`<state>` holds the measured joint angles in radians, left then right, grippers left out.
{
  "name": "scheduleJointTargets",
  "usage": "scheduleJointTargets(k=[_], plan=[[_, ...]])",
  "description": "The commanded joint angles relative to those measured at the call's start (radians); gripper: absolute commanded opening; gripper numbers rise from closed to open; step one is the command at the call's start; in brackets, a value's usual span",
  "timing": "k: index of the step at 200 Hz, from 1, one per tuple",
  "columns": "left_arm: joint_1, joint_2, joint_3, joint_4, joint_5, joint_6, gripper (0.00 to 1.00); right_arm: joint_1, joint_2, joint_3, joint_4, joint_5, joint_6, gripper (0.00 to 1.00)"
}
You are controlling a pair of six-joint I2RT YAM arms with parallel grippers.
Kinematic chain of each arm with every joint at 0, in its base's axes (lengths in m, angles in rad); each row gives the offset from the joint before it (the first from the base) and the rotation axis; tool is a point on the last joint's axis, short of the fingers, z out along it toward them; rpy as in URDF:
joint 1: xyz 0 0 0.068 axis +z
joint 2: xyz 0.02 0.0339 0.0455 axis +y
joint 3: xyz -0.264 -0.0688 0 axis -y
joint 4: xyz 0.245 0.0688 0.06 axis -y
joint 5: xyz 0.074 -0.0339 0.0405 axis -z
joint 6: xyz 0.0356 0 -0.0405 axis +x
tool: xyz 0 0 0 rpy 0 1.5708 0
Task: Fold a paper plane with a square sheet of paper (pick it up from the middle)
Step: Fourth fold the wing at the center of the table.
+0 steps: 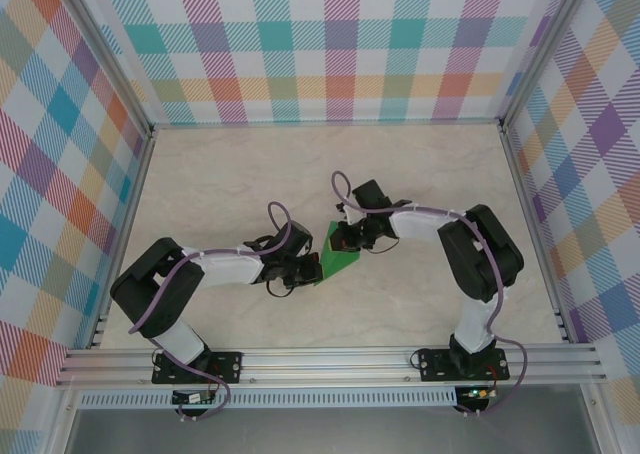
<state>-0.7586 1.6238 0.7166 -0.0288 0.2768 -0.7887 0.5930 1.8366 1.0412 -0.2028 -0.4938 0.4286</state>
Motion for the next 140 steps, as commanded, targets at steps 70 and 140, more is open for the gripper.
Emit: scheduleJointTargets(k=[70,140], plan=[[-0.007,0.028,-0.034,-0.188,-0.033,-0.002,0.0,0.093,0.092,0.004,-0.051,0.039,-0.03,0.0],[-0.007,0.03,-0.069,-0.204,-0.024,-0.01,0.0,-0.064,0.129,0.024,0.026,0.037,0.003,0.0]])
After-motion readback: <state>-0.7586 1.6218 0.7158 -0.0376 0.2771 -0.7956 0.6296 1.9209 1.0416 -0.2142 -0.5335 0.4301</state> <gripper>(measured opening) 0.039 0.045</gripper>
